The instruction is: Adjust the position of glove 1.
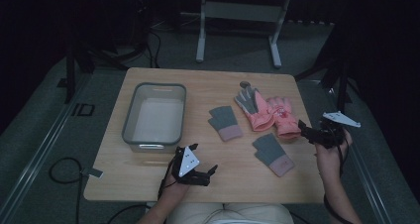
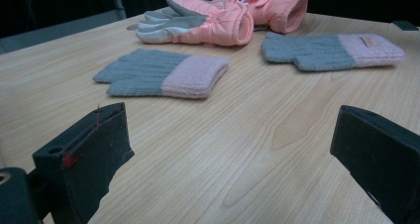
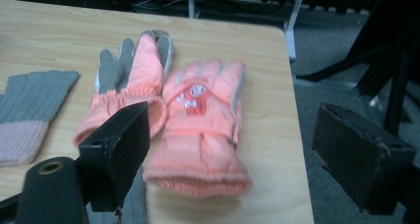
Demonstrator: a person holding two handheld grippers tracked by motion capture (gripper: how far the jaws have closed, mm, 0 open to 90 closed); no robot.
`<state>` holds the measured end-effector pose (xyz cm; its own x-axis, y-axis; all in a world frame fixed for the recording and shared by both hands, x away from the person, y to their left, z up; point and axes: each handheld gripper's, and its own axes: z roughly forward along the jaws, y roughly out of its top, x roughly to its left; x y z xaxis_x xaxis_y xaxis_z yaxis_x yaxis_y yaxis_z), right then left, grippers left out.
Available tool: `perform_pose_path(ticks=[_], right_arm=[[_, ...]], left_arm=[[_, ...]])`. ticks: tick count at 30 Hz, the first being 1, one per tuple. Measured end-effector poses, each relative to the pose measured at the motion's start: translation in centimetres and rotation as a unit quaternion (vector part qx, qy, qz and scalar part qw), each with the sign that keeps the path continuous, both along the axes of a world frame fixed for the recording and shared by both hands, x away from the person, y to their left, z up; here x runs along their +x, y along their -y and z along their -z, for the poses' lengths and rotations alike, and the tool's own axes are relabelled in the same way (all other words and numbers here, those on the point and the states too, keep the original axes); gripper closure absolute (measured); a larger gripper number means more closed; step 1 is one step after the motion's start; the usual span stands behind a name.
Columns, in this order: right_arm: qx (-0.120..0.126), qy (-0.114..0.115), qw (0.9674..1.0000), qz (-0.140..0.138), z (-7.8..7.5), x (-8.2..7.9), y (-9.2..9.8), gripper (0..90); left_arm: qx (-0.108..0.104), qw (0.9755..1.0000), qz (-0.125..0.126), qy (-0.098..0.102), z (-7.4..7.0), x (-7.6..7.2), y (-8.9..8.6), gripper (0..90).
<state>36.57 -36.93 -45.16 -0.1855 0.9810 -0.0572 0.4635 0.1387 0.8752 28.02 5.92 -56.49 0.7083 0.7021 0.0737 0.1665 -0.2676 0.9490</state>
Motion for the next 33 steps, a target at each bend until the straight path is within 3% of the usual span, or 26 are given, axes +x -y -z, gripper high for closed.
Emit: perform_pose_path(ticks=[2,5,10,17,22,24,26,31,33], right_arm=[[-0.010,-0.004,0.9999,-0.010,-0.3,0.4,-0.7,13.5],[-0.001,-0.006,0.9996,-0.028,-0.5,1.1,-1.6,12.4],[-0.020,0.007,0.9988,-0.045,-0.4,2.0,-3.8,10.9],[-0.011,-0.010,0.9960,-0.088,-0.1,3.3,-6.8,11.1],[-0.014,-0.004,0.9913,-0.130,0.4,4.1,-8.8,19.8],[-0.013,-0.012,0.9882,-0.152,1.0,4.7,-9.9,21.1],[-0.016,-0.015,0.9873,-0.157,1.1,4.9,-10.3,21.6],[-0.008,-0.036,0.9797,-0.197,2.1,6.1,-13.1,24.2],[-0.009,-0.041,0.9785,-0.202,2.3,6.3,-13.5,24.3]], left_arm=[[0.000,1.0000,0.001,-0.001,0.0,0.0,0.0,1.6],[0.001,1.0000,0.002,0.001,0.0,0.0,0.0,1.6],[0.000,1.0000,0.005,0.000,0.0,0.0,0.0,1.6],[-0.001,1.0000,0.004,0.001,0.0,-0.1,0.0,1.6],[-0.002,1.0000,0.004,0.000,0.0,-0.1,0.0,1.6],[-0.002,1.0000,0.005,-0.001,0.0,0.0,0.0,1.6],[-0.003,1.0000,0.005,-0.002,0.0,0.0,0.0,1.6],[0.000,1.0000,0.004,0.001,0.0,-0.1,0.1,1.6],[-0.001,1.0000,0.005,0.001,0.0,-0.1,0.1,1.6]])
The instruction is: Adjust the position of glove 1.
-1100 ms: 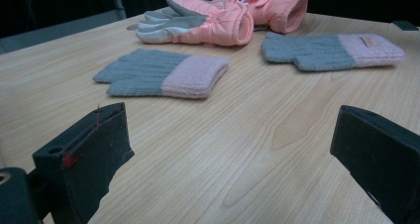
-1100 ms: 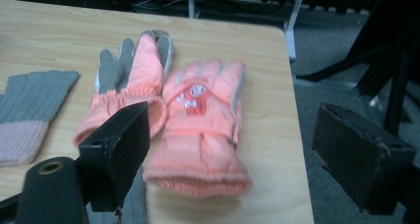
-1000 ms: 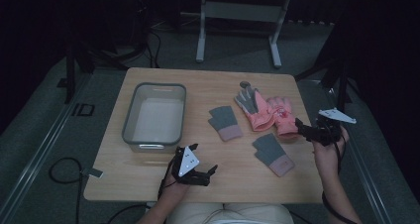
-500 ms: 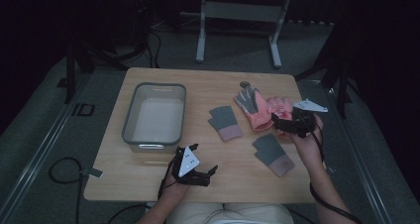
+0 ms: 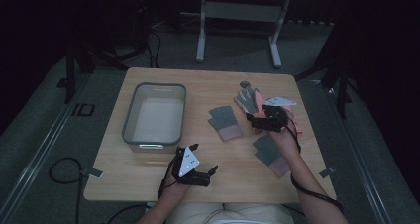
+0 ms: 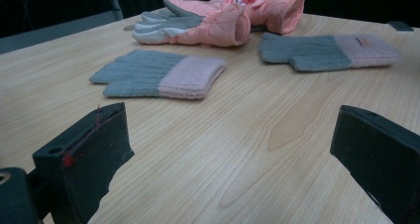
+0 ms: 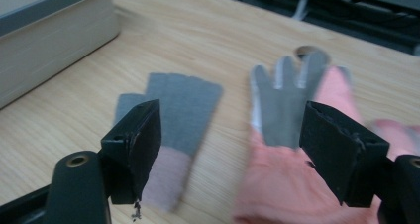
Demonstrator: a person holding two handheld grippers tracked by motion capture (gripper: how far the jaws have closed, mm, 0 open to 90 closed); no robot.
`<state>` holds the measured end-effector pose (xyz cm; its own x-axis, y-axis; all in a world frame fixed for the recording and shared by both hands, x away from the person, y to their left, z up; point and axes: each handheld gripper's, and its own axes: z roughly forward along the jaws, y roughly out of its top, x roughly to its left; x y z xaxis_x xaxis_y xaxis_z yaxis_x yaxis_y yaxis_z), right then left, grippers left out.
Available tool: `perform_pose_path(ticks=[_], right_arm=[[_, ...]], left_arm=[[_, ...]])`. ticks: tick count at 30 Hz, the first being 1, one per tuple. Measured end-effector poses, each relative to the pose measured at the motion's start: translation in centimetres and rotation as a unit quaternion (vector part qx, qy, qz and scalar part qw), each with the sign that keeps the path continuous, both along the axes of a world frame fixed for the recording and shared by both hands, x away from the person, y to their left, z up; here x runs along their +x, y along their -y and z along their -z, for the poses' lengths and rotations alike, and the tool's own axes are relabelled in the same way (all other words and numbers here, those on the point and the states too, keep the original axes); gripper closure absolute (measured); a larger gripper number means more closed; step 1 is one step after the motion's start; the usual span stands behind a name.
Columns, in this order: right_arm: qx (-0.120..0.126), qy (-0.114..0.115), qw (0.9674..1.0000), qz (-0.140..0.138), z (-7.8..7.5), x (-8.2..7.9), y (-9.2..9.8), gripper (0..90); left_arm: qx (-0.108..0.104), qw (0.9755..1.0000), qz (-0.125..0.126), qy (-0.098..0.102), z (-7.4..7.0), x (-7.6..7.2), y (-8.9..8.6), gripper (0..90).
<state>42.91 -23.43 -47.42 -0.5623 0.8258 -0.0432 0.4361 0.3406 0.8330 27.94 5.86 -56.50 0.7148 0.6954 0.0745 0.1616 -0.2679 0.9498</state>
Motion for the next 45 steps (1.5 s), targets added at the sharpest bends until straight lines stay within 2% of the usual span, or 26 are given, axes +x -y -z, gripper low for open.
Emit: perform_pose_path(ticks=[3,10,11,13,15,17,19,20,21,23,24,25,26,29,30,31,33,35,37,38,40,41,42,43,44,45], right_arm=[[-0.015,-0.004,0.9998,-0.011,0.5,0.6,-1.4,26.1],[-0.021,-0.022,0.9992,-0.026,1.5,1.8,-4.2,30.9],[-0.019,-0.031,0.9988,-0.033,1.7,2.0,-4.7,31.3],[-0.040,-0.040,0.9974,-0.045,2.5,2.5,-6.1,38.0],[-0.034,-0.060,0.9962,-0.053,3.0,3.0,-6.7,42.9],[-0.043,-0.060,0.9959,-0.054,3.3,3.2,-7.0,43.9],[-0.045,-0.068,0.9946,-0.065,3.9,3.8,-7.6,52.7],[-0.045,-0.072,0.9941,-0.068,4.2,4.0,-7.7,52.7],[-0.051,-0.095,0.9919,-0.068,5.0,4.7,-8.0,54.6],[-0.060,-0.104,0.9907,-0.064,5.5,5.0,-8.1,55.7],[-0.063,-0.125,0.9886,-0.056,6.4,5.5,-8.0,56.6],[-0.063,-0.125,0.9886,-0.056,6.4,5.5,-8.0,56.6],[-0.061,-0.129,0.9879,-0.062,7.1,5.7,-8.0,57.9],[-0.071,-0.127,0.9872,-0.066,7.0,5.8,-8.1,61.1],[-0.077,-0.123,0.9872,-0.066,7.1,5.6,-8.3,67.3],[-0.077,-0.123,0.9872,-0.066,7.1,5.6,-8.3,67.3],[-0.083,-0.129,0.9868,-0.052,6.9,5.5,-8.6,74.1],[-0.083,-0.131,0.9868,-0.046,6.9,5.5,-8.7,75.2],[-0.077,-0.138,0.9870,-0.029,6.8,5.5,-8.9,80.3],[-0.053,-0.161,0.9855,-0.003,6.5,5.5,-8.8,84.0],[-0.052,-0.166,0.9848,0.001,6.1,5.4,-8.9,84.7],[-0.050,-0.155,0.9866,0.005,5.7,5.0,-8.9,85.0],[-0.043,-0.161,0.9860,0.010,5.4,4.6,-8.9,85.1],[-0.029,-0.151,0.9878,0.020,4.6,3.2,-8.6,85.4],[-0.029,-0.151,0.9878,0.020,4.6,3.2,-8.6,85.4],[-0.018,-0.148,0.9884,0.025,4.2,2.3,-8.3,85.4]], left_arm=[[-0.001,1.0000,0.001,-0.001,0.0,0.0,0.0,1.5],[-0.007,1.0000,0.000,-0.006,0.0,0.1,-0.2,1.6],[-0.008,1.0000,0.000,-0.006,0.0,0.1,-0.2,1.6],[-0.006,1.0000,0.002,-0.005,0.0,0.1,-0.2,1.6],[-0.006,1.0000,0.003,-0.004,0.0,0.0,-0.1,1.6],[-0.006,1.0000,0.003,-0.004,0.0,0.0,-0.1,1.6],[-0.007,1.0000,0.004,-0.005,0.0,0.0,-0.2,1.6],[-0.007,1.0000,0.003,-0.005,0.0,0.0,-0.2,1.6],[-0.008,1.0000,0.003,-0.005,0.0,0.0,-0.2,1.6],[-0.009,0.9999,0.002,-0.006,0.0,0.0,-0.2,1.6],[-0.010,0.9999,0.003,-0.007,0.0,0.1,-0.2,1.6],[-0.009,0.9999,0.002,-0.006,0.0,0.1,-0.3,1.6],[-0.010,0.9999,0.001,-0.006,0.0,0.1,-0.3,1.6],[-0.009,0.9999,0.001,-0.006,0.0,0.1,-0.3,1.6],[-0.009,0.9999,0.000,-0.006,0.0,0.1,-0.3,1.6],[-0.009,0.9999,0.001,-0.005,0.0,0.0,-0.3,1.6],[-0.009,0.9999,0.000,-0.005,0.0,0.0,-0.3,1.6],[-0.009,0.9999,-0.001,-0.004,0.0,0.0,-0.3,1.6],[-0.009,0.9999,-0.001,-0.005,0.0,0.0,-0.3,1.6],[-0.010,0.9999,-0.001,-0.005,0.0,0.0,-0.4,1.6],[-0.012,0.9999,-0.001,-0.006,0.0,0.0,-0.4,1.6],[-0.013,0.9999,-0.004,-0.001,0.0,0.0,-0.5,1.6],[-0.014,0.9999,-0.004,0.003,0.0,-0.1,-0.5,1.6],[-0.012,0.9999,-0.004,0.002,0.0,-0.1,-0.4,1.6],[-0.012,0.9999,-0.005,0.003,0.0,-0.1,-0.5,1.6],[-0.012,0.9999,-0.001,0.004,0.0,-0.1,-0.5,1.6]])
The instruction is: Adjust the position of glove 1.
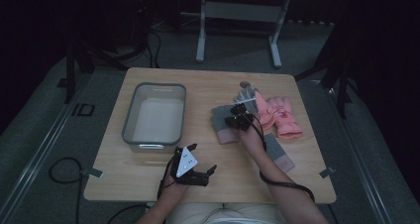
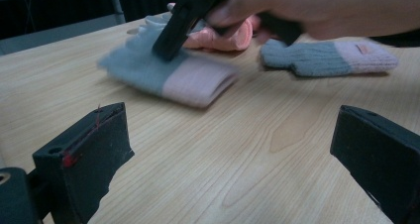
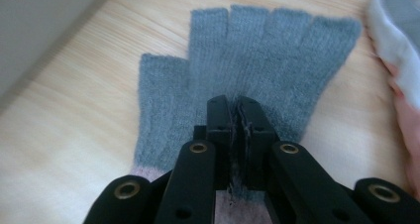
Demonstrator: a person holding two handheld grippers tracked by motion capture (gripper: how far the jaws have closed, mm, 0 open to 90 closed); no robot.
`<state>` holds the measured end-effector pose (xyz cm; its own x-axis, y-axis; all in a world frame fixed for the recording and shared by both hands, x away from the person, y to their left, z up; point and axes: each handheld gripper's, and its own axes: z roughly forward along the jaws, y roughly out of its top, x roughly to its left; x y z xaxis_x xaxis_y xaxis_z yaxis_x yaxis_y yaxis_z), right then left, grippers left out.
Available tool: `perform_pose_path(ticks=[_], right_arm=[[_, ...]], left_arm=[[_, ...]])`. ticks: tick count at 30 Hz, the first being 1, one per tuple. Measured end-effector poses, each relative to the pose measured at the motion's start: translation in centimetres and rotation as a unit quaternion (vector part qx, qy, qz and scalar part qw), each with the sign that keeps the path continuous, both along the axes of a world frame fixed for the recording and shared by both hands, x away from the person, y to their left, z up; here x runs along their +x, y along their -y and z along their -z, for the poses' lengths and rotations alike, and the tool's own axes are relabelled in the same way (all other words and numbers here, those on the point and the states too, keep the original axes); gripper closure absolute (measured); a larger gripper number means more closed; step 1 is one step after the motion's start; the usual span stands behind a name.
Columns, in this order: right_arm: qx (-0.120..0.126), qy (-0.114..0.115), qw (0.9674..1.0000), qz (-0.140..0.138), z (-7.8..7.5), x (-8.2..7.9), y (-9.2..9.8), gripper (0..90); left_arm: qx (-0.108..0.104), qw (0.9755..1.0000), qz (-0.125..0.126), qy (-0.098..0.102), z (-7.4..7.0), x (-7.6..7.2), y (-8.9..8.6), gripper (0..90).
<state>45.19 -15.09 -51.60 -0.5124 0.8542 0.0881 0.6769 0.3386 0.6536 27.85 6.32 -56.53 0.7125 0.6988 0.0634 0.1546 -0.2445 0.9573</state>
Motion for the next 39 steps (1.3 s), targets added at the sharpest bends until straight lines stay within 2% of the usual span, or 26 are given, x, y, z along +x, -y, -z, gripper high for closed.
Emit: perform_pose_path(ticks=[1,2,3,4,5,6,7,9,10,12,13,17,19,20,21,22,23,24,26,27,29,32,34,36,37,39], right_arm=[[0.017,0.008,0.9998,0.010,-0.6,-2.1,0.4,85.4],[0.017,0.008,0.9998,0.010,-0.6,-2.1,0.4,85.4],[0.018,0.010,0.9997,0.015,-0.7,-3.3,0.7,85.4],[0.039,0.018,0.9987,0.029,-1.0,-5.5,1.3,85.4],[0.039,0.030,0.9980,0.041,-1.1,-6.5,1.7,85.4],[0.039,0.030,0.9980,0.041,-1.1,-6.5,1.7,85.4],[0.076,0.021,0.9956,0.051,-1.2,-8.1,2.7,85.4],[0.068,0.035,0.9951,0.062,-1.2,-8.9,2.8,85.4],[0.079,0.022,0.9945,0.065,-0.9,-10.0,3.2,85.4],[0.067,0.038,0.9948,0.067,-0.4,-11.3,3.1,85.4],[0.065,0.028,0.9952,0.068,0.0,-11.6,3.2,85.4],[0.068,0.015,0.9941,0.083,1.3,-12.2,3.3,85.3],[0.041,0.024,0.9958,0.078,2.3,-12.4,2.9,84.9],[0.055,0.007,0.9939,0.095,2.9,-12.2,3.0,84.2],[0.046,0.004,0.9950,0.088,3.4,-12.2,2.9,84.0],[0.025,0.036,0.9942,0.098,3.8,-12.5,2.7,83.2],[0.043,0.028,0.9933,0.104,4.0,-12.4,2.8,83.2],[0.030,0.029,0.9942,0.100,3.6,-12.5,2.7,82.8],[0.036,0.027,0.9939,0.100,3.9,-12.4,2.7,82.9],[0.024,0.037,0.9944,0.096,3.9,-12.6,2.5,82.7],[0.030,0.047,0.9938,0.096,4.2,-12.8,2.6,82.8],[0.040,0.031,0.9937,0.100,4.0,-12.5,2.7,81.9],[0.052,0.040,0.9928,0.100,4.3,-12.5,2.9,81.1],[0.030,0.047,0.9944,0.090,4.2,-12.8,2.5,79.4],[0.034,0.048,0.9942,0.090,4.3,-12.9,2.5,78.5],[0.048,0.037,0.9945,0.085,3.9,-12.6,2.8,65.7]], left_arm=[[0.000,1.0000,0.000,-0.001,0.0,0.0,0.0,1.6],[0.000,1.0000,-0.002,-0.002,0.0,0.0,0.0,1.6],[-0.001,1.0000,0.000,-0.004,0.0,0.0,0.0,1.6],[-0.002,1.0000,0.003,-0.004,0.0,0.0,-0.1,1.5],[-0.001,1.0000,0.001,-0.004,0.0,0.0,-0.1,1.5],[0.001,1.0000,-0.002,-0.003,0.0,0.0,0.0,1.5],[0.000,1.0000,-0.002,-0.003,0.0,0.0,-0.1,1.5],[0.005,0.9999,-0.010,0.002,0.0,-0.1,0.0,1.6],[0.006,1.0000,-0.007,0.003,0.0,-0.1,0.0,1.6],[0.010,0.9999,-0.005,0.004,0.0,-0.2,0.1,1.6],[0.010,0.9999,-0.004,0.003,0.0,-0.1,0.1,1.6],[0.000,1.0000,-0.002,-0.007,0.0,0.0,0.0,1.6],[0.009,1.0000,0.000,0.000,0.0,-0.1,0.1,1.5],[0.010,0.9999,0.001,0.000,0.0,-0.2,0.1,1.6],[0.008,1.0000,-0.002,-0.002,0.0,-0.2,0.2,1.6],[0.013,0.9999,0.006,0.001,0.0,-0.2,0.2,1.5],[0.012,0.9999,0.008,0.004,0.0,-0.3,0.2,1.6],[0.008,0.9999,0.009,0.002,0.0,-0.3,0.2,1.6],[0.002,1.0000,0.006,-0.004,0.0,-0.2,0.0,1.6],[-0.004,1.0000,0.006,-0.005,0.0,-0.2,-0.1,1.6],[-0.007,0.9999,-0.003,-0.012,0.0,-0.1,-0.2,1.6],[-0.008,0.9998,-0.008,-0.016,0.0,0.0,-0.1,1.6],[0.023,0.9997,0.004,0.004,0.0,-0.3,0.4,1.6],[0.027,0.9995,0.000,0.013,0.0,-0.6,0.8,1.6],[0.047,0.9984,0.016,0.028,0.0,-0.7,1.1,1.6],[0.052,0.9981,0.003,0.032,0.0,-0.8,1.4,1.6]])
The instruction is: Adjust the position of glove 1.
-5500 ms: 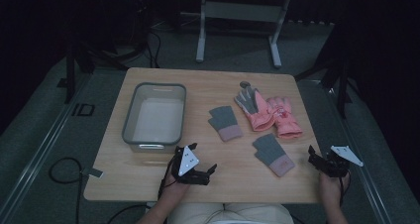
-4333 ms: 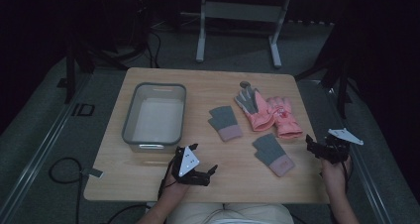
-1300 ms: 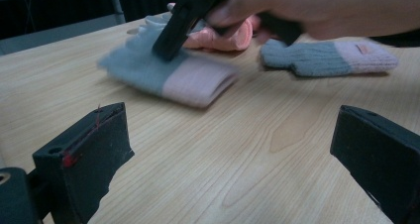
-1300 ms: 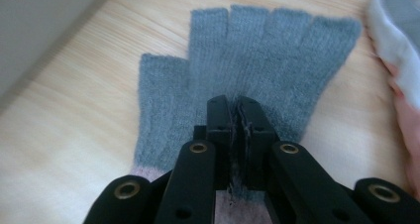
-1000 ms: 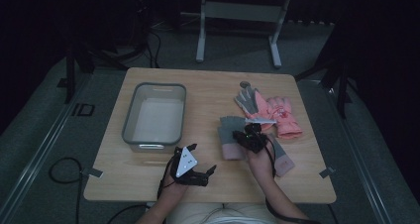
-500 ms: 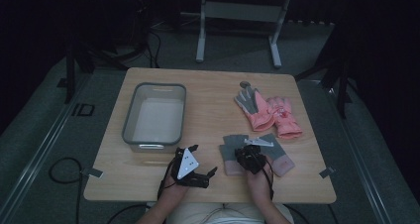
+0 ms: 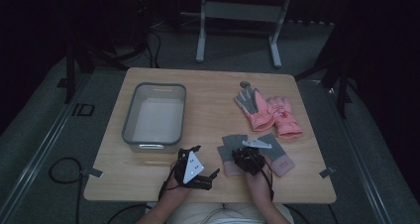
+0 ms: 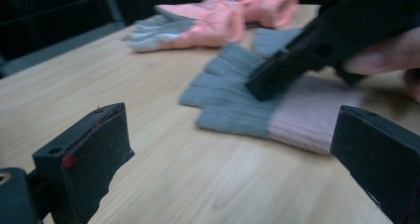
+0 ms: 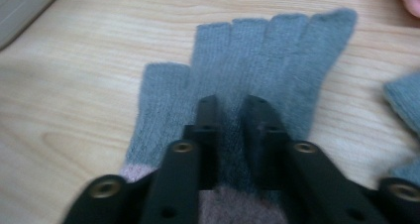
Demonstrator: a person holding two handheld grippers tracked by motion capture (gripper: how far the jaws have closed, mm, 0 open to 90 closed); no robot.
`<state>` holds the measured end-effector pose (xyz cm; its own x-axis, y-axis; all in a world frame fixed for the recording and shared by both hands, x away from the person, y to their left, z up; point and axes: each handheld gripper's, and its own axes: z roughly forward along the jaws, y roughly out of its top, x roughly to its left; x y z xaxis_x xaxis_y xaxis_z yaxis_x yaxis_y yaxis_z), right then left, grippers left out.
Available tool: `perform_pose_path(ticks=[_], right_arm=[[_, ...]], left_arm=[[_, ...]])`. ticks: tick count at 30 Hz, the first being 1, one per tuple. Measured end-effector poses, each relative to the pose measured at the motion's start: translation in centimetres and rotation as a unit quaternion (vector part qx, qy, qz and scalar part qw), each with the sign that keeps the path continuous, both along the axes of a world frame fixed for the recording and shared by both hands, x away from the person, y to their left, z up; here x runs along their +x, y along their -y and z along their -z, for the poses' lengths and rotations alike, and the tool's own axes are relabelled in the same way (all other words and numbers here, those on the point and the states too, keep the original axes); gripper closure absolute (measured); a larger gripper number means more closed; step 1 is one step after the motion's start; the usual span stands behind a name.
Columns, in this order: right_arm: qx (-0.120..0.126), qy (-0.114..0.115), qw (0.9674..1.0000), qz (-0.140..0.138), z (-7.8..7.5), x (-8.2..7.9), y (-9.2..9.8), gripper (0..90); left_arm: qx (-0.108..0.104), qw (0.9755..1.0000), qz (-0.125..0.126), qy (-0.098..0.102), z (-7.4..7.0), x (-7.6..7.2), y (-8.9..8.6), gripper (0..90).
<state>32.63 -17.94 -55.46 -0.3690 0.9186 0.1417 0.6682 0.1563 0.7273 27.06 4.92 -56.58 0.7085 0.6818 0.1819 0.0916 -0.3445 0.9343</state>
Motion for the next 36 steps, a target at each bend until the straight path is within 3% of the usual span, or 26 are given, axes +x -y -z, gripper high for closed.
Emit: perform_pose_path(ticks=[1,2,3,5,6,7,8,9,10,11,12,13,14,15,16,17,19,20,21,26,27,28,29,32,33,36], right_arm=[[0.000,0.000,1.0000,0.000,0.0,0.0,0.0,65.7],[0.007,-0.006,1.0000,-0.004,-0.2,0.2,0.3,62.4],[0.020,0.003,0.9996,-0.021,-1.3,0.6,1.3,58.6],[0.027,0.006,0.9990,-0.035,-1.9,0.9,2.0,57.5],[0.004,0.002,0.9977,-0.068,-2.8,2.0,3.6,57.5],[0.004,0.002,0.9977,-0.068,-2.8,2.0,3.6,57.5],[-0.004,0.017,0.9965,-0.081,-3.1,2.2,4.2,57.3],[-0.010,0.020,0.9946,-0.102,-3.5,2.6,5.0,57.8],[-0.039,0.036,0.9912,-0.122,-4.2,3.3,6.7,60.7],[-0.039,0.036,0.9912,-0.122,-4.2,3.3,6.7,60.7],[-0.056,0.026,0.9850,-0.161,-4.3,3.8,7.9,60.0],[-0.056,0.026,0.9850,-0.161,-4.3,3.8,7.9,60.0],[-0.089,0.026,0.9788,-0.183,-4.2,4.1,8.8,59.9],[-0.089,0.026,0.9788,-0.183,-4.2,4.1,8.8,59.9],[-0.082,0.017,0.9753,-0.205,-4.0,4.2,10.0,58.6],[-0.082,0.017,0.9753,-0.205,-4.0,4.2,10.0,58.6],[-0.113,0.008,0.9704,-0.214,-3.8,4.4,11.4,58.3],[-0.113,0.008,0.9704,-0.214,-3.8,4.4,11.4,58.3],[-0.076,-0.006,0.9709,-0.227,-3.8,4.5,12.6,55.6],[-0.085,-0.006,0.9696,-0.230,-3.4,4.4,13.5,53.7],[-0.079,-0.018,0.9721,-0.220,-2.9,4.6,13.9,55.0],[-0.079,-0.018,0.9721,-0.220,-2.9,4.6,13.9,55.0],[-0.079,-0.017,0.9746,-0.209,-2.3,4.6,14.3,56.2],[-0.089,-0.033,0.9728,-0.211,-1.6,4.8,14.4,57.5],[-0.082,-0.028,0.9735,-0.211,-1.4,4.7,14.5,58.3],[-0.095,-0.016,0.9716,-0.216,-1.3,4.5,14.4,61.0]], left_arm=[[0.004,0.9999,0.015,0.000,0.0,0.0,0.0,1.6],[0.001,1.0000,0.010,0.001,0.0,-0.1,0.0,1.6],[-0.001,0.9999,0.010,0.001,0.0,-0.2,-0.1,1.6],[-0.005,0.9996,0.026,-0.005,0.0,-0.1,-0.3,1.6],[-0.014,0.9997,0.017,-0.012,0.0,0.0,-0.4,1.6],[-0.017,0.9995,0.022,-0.016,0.0,0.1,-0.5,1.6],[-0.022,0.9994,0.022,-0.017,0.0,0.2,-0.6,1.6],[-0.025,0.9993,0.017,-0.021,0.0,0.3,-0.7,1.6],[-0.025,0.9993,0.018,-0.022,0.0,0.3,-0.7,1.6],[-0.025,0.9993,0.019,-0.020,0.0,0.3,-0.7,1.6],[-0.024,0.9994,0.018,-0.020,0.0,0.3,-0.7,1.6],[-0.023,0.9994,0.017,-0.021,0.0,0.3,-0.7,1.6],[-0.026,0.9994,0.011,-0.020,0.0,0.3,-0.8,1.6],[-0.026,0.9994,0.011,-0.020,0.0,0.3,-0.8,1.6],[-0.025,0.9994,0.010,-0.020,-0.1,0.4,-0.8,1.6],[-0.025,0.9994,0.008,-0.021,-0.1,0.4,-0.8,1.6],[-0.030,0.9993,0.009,-0.020,0.0,0.4,-0.8,1.6],[-0.029,0.9993,0.009,-0.022,0.0,0.4,-0.9,1.6],[-0.030,0.9992,0.010,-0.024,-0.1,0.5,-0.9,1.6],[-0.043,0.9985,0.003,-0.035,-0.1,0.7,-1.2,1.6],[-0.042,0.9986,0.001,-0.033,-0.1,0.7,-1.2,1.6],[-0.040,0.9987,0.001,-0.031,-0.1,0.7,-1.1,1.6],[-0.038,0.9989,0.004,-0.028,-0.1,0.6,-1.0,1.6],[-0.037,0.9989,0.003,-0.029,0.0,0.6,-1.0,1.6],[-0.038,0.9988,0.003,-0.030,-0.1,0.6,-1.1,1.6],[-0.039,0.9988,0.000,-0.029,-0.1,0.6,-1.1,1.6]])
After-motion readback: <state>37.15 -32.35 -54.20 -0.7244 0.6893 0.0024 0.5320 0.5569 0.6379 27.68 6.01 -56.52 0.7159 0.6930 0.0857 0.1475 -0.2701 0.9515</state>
